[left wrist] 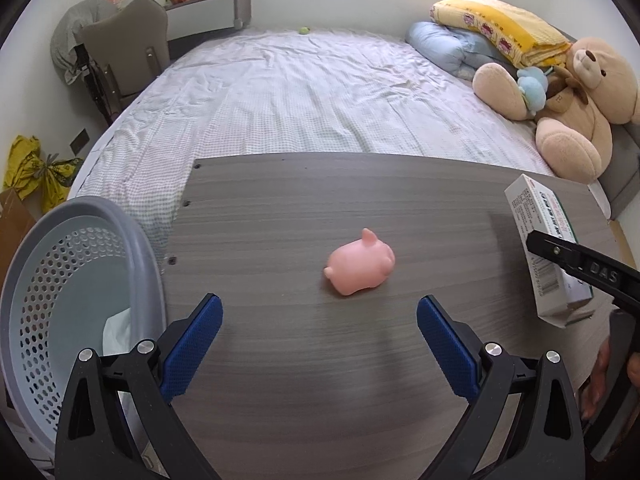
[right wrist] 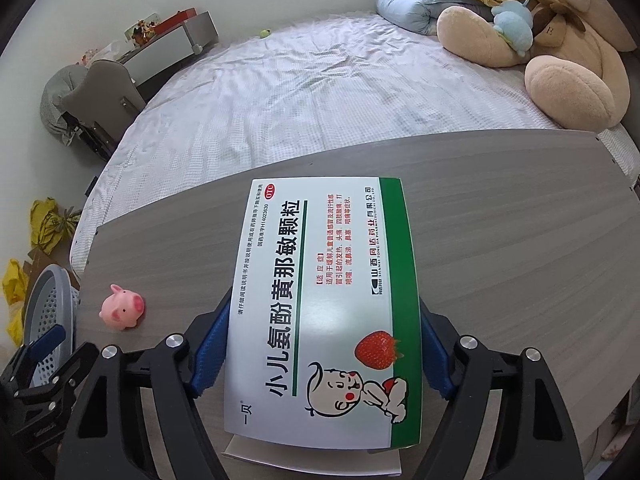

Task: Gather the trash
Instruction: 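Lift the medicine box with the right gripper while the left gripper grasps the pink pig, then carry the pig and medicine box in both grippers over the basket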

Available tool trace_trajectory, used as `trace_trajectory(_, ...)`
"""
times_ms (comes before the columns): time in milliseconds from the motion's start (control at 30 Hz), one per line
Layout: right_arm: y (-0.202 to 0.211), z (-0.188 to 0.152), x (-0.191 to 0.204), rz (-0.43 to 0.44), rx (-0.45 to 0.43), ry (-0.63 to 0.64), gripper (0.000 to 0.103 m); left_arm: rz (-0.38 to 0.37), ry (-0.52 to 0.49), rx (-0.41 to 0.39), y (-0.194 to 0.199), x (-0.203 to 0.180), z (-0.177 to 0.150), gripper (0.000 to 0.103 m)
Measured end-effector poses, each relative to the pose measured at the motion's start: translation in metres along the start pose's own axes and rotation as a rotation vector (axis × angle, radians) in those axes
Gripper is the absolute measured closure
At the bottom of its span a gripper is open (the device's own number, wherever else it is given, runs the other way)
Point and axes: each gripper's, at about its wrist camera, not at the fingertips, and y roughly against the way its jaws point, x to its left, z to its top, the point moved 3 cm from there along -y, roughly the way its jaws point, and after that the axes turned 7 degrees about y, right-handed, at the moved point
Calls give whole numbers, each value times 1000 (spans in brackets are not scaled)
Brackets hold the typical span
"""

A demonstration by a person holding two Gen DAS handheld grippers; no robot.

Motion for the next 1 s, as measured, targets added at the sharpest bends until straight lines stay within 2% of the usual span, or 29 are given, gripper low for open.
trace_trajectory(467,28,-9,-2,29,-52,3,26,14,-19,15,-40,-15,11,10)
trace_trajectory(600,29,-10,-3,28,-58,1,27,-4,1,36,-45,-16,12,26)
trace_trajectory(700,30,-11,-3,31,-60,-2,27,6,-15,17,-43,-19,12,45)
trace_trajectory(733,30,-12,-3,31,-61,-2,27,-1,-16,14,-43,-20,11,58)
trace_trajectory(1000,34,-15,4,40,-61,12,26,-4,4,-8,-28,-13,5,58)
